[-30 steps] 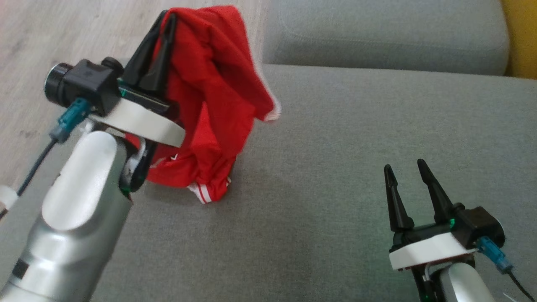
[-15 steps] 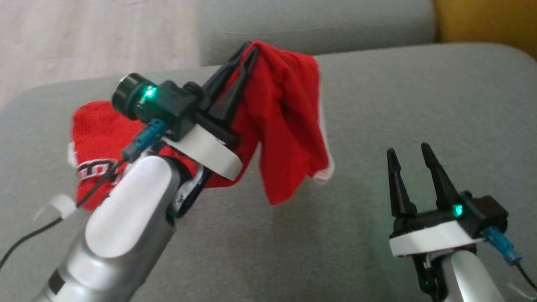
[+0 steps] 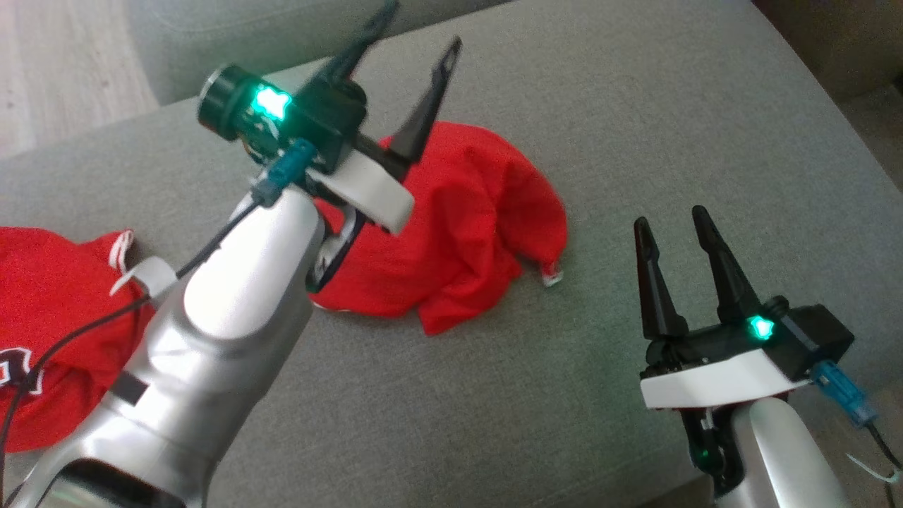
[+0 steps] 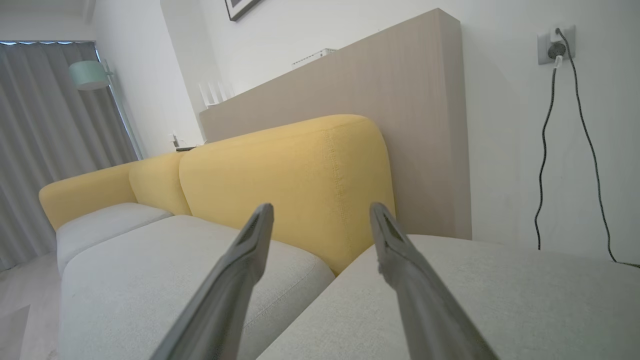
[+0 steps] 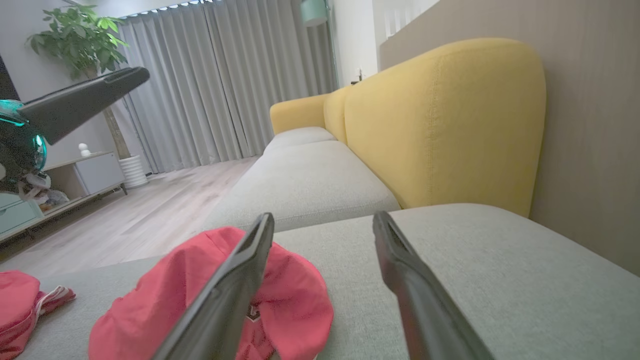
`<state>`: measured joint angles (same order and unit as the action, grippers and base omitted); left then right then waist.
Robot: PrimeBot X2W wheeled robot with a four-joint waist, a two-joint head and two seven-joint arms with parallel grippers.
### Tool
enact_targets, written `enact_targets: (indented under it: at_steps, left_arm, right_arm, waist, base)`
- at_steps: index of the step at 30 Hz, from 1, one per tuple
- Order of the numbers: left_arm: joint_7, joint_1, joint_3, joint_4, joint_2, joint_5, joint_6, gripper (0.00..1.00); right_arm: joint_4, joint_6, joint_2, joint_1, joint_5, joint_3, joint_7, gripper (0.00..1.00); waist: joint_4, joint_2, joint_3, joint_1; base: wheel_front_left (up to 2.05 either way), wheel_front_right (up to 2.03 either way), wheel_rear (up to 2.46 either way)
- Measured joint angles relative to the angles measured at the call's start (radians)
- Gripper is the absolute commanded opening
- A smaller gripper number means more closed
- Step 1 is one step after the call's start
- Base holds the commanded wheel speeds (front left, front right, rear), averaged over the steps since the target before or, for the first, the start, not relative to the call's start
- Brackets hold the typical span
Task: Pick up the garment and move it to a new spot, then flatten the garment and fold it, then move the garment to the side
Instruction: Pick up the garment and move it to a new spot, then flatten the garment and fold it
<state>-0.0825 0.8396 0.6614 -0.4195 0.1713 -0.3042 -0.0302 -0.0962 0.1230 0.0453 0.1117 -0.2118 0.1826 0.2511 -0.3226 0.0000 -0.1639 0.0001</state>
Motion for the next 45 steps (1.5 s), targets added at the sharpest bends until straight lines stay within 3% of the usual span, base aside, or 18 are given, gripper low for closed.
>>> enact_targets:
  at_steps: [6,14,22,32,45]
  left_arm:
    - [-0.103,0.011,-0.022,-0.1,-0.009,-0.006,0.005,1.0]
    - [-0.158,-0.158,-0.042,-0.074,0.035,-0.022,0.042,1.0]
    - [-0.167,-0.452,-0.061,0.07,0.065,-0.041,0.142,1.0]
    - [-0.17,-0.732,-0.096,0.212,0.046,-0.048,0.252,1.0]
    - [-0.17,-0.746,-0.118,0.249,0.026,-0.012,0.232,1.0]
  right_arm:
    - [0.002,0.0,0.0,-0.001,0.002,-0.022,0.0,1.0]
    - [-0.01,0.0,0.0,-0.017,0.045,-0.07,0.0,1.0]
    - [-0.041,0.0,0.0,-0.085,0.08,-0.097,0.0,1.0]
    - [-0.061,0.0,-0.001,-0.143,0.08,-0.089,0.0,1.0]
    - [-0.103,0.0,-0.001,-0.143,0.082,-0.096,0.0,1.0]
  waist:
    - [0.034,0.0,-0.01,0.0]
    - [0.172,0.0,0.034,-0.0001]
    - [0.31,0.0,0.109,-0.0002]
    - [0.383,0.0,0.178,-0.0004]
    - [0.385,0.0,0.183,-0.0002]
  base:
    - [0.0,0.0,0.0]
    - [0.0,0.0,0.0]
    - [0.0,0.0,0.0]
    - [0.0,0.0,0.0]
    - [0.0,0.0,0.0]
